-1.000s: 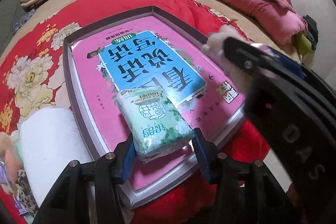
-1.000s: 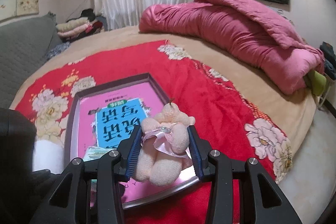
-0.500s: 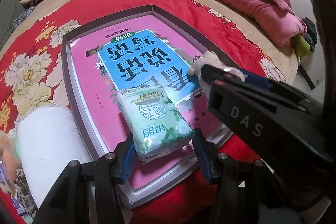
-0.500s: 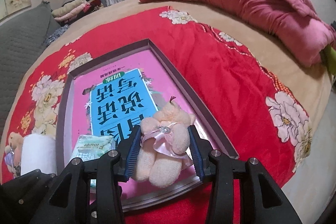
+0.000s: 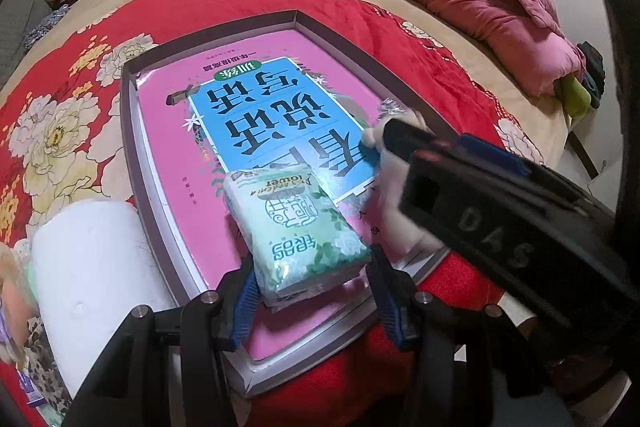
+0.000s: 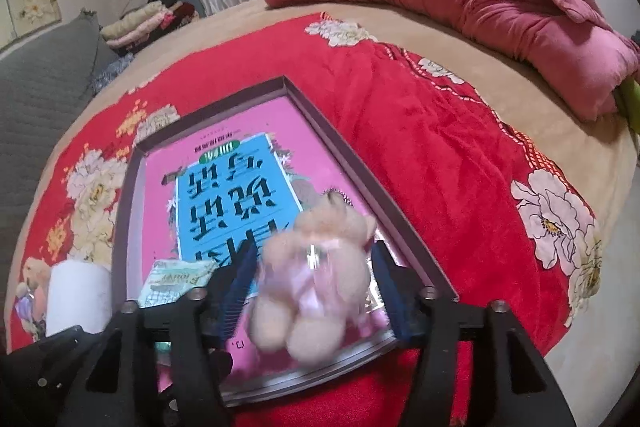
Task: Organize soft objects
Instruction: 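Release the bear on the tray with the right tool while the left releases the tissue pack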
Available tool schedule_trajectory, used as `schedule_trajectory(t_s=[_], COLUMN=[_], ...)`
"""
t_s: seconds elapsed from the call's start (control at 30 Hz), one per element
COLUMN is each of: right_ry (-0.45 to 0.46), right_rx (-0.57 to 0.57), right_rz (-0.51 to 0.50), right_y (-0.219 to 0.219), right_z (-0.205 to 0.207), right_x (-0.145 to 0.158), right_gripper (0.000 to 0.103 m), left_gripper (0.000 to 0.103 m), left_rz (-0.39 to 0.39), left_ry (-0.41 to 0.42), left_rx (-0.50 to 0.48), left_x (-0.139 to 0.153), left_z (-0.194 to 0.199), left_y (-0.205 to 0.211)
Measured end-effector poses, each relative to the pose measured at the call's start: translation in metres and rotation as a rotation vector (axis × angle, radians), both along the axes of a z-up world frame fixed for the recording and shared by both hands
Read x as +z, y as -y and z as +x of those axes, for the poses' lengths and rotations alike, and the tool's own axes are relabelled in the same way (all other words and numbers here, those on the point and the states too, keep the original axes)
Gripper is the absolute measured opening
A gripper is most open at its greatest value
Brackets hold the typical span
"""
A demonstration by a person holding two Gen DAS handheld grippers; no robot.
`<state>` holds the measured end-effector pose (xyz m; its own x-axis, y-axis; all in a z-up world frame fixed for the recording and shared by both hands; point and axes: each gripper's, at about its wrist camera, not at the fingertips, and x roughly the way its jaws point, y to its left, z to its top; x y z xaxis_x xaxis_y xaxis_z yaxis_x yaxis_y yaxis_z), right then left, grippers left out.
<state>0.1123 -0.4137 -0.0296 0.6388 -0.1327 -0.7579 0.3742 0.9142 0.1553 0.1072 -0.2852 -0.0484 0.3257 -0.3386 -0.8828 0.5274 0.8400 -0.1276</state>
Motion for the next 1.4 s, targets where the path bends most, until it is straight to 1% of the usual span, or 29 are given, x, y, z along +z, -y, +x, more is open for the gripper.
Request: schedule_trajectory(t_s=[0.1, 0.17, 0.27, 0.37, 0.5, 0.6, 0.77, 0.97, 1.1, 1.4], right_ry=[0.052, 0.073, 0.146, 0.181, 0.217, 0.221, 0.219, 0.207, 0.208, 0.202], right_rx=[-0.019, -0.041, -0.128, -0.21, -0.304, -0.341, -0.344, -0.324, -0.318, -0.311], right_rz=[-0.001, -0.017, -0.051, -0.057, -0.056, -0.058, -0.069, -0.09, -0.099, -0.106], right_y=[0.003, 0.004, 0.011, 0.021, 0.033, 0.037, 0.037, 0.031, 0.029, 0.028], right_z=[-0.006, -0.01, -0.025, -0.039, -0.054, -0.06, -0.059, -0.055, -0.055, -0.052], right_x=[0.007, 0.011, 0.021, 0.027, 0.03, 0.03, 0.03, 0.031, 0.032, 0.031], right_gripper=[0.068, 0.072, 0.074, 0.075, 0.075, 0.075, 0.075, 0.075, 0.075, 0.075], left_gripper=[0.052, 0.052, 0.052, 0.052, 0.052, 0.054, 0.057, 0.057, 0.06, 0.06], left_rz=[0.0, -0.002, -0.006, -0.01, -0.016, -0.021, -0.02, -0.016, -0.031, -0.069], left_ry=[-0.002, -0.006, -0.013, -0.02, -0.051, -0.06, -0.037, -0.025, -0.02, 0.009], left_rx=[0.003, 0.008, 0.011, 0.011, 0.016, 0.017, 0.021, 0.029, 0.025, 0.053], left_x=[0.0, 0.0, 0.0, -0.001, -0.004, -0.005, -0.002, 0.0, 0.004, 0.021], left_z=[0.0, 0.001, 0.002, 0.004, 0.009, 0.012, 0.008, 0.008, 0.005, 0.003], left_y=[0.0, 0.0, 0.0, 0.002, 0.005, 0.006, 0.005, 0.003, 0.002, -0.007])
